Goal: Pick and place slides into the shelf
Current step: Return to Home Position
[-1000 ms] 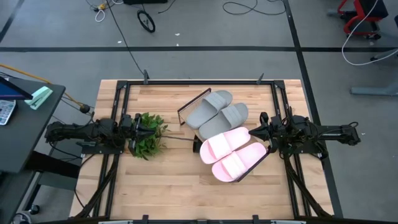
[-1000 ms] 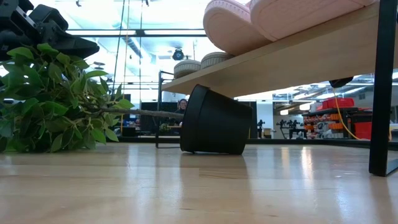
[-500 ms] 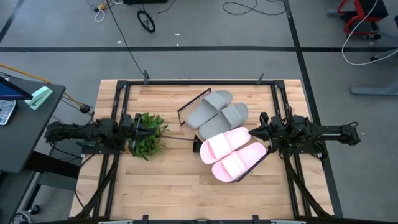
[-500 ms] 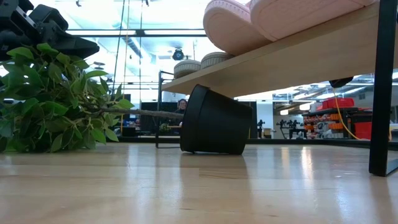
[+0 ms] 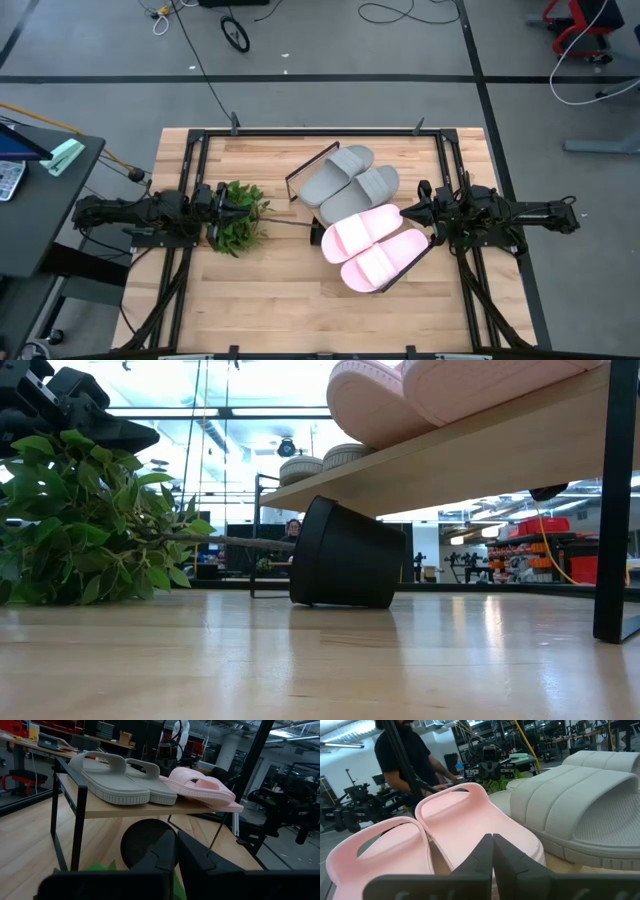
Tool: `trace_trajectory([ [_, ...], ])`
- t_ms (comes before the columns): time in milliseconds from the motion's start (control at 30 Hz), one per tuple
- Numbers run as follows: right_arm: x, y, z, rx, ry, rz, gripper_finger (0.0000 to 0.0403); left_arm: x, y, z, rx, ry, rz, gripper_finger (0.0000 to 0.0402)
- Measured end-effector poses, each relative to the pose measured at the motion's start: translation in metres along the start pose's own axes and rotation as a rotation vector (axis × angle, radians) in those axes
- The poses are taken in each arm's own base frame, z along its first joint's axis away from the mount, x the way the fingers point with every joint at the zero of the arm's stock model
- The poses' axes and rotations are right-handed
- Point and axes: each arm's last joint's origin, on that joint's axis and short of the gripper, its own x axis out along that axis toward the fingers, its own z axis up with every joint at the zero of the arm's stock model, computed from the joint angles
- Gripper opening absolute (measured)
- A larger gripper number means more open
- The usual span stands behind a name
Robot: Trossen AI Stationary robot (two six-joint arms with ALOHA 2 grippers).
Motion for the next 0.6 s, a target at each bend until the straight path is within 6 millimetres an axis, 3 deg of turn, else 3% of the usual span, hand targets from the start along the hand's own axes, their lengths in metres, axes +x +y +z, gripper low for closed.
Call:
trace_trajectory([
  [600,0.0,0.0,0.0,0.0,0.0,0.0,0.0014,0.0,0.0,0.0,0.0,0.0,0.0,0.0035],
])
